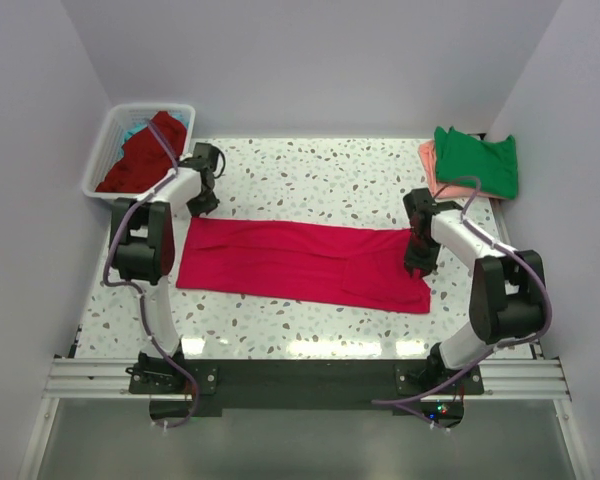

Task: Fold and stack the t-shirts
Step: Fold the tshirt

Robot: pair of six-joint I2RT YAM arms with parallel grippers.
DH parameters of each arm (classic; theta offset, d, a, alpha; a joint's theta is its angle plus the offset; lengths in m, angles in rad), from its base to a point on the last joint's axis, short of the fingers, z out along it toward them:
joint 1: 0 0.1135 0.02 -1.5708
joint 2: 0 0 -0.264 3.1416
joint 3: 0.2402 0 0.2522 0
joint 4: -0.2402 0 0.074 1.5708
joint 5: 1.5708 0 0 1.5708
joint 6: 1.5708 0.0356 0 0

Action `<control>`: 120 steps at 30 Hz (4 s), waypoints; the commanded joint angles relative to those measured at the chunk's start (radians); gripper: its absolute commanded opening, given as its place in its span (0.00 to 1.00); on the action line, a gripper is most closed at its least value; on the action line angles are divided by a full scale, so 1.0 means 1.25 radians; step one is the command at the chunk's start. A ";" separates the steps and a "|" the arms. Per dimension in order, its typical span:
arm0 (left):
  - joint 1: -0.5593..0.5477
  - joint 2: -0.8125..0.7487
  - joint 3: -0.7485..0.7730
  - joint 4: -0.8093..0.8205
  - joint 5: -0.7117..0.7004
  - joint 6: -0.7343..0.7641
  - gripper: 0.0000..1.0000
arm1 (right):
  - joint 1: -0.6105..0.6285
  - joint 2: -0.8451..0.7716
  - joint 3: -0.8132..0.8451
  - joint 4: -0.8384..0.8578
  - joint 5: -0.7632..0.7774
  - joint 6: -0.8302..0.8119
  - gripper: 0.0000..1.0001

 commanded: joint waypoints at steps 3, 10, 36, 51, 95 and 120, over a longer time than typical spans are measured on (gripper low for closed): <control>0.004 -0.132 -0.034 0.069 0.024 0.039 0.34 | 0.002 -0.073 0.109 -0.009 0.043 -0.023 0.30; 0.003 -0.155 -0.056 0.066 0.044 0.039 0.34 | 0.001 0.003 0.142 0.075 -0.013 -0.021 0.40; 0.003 -0.194 -0.129 0.039 0.036 0.054 0.34 | -0.007 0.356 0.298 -0.014 0.220 -0.042 0.24; 0.001 -0.199 -0.145 0.055 0.160 0.089 0.34 | -0.022 0.306 0.396 0.003 0.225 -0.038 0.18; -0.090 -0.339 -0.382 0.065 0.142 -0.019 0.38 | 0.240 0.296 0.504 0.027 0.004 -0.088 0.23; -0.090 -0.305 -0.390 0.076 0.090 -0.030 0.15 | 0.240 0.283 0.493 0.006 0.025 -0.087 0.20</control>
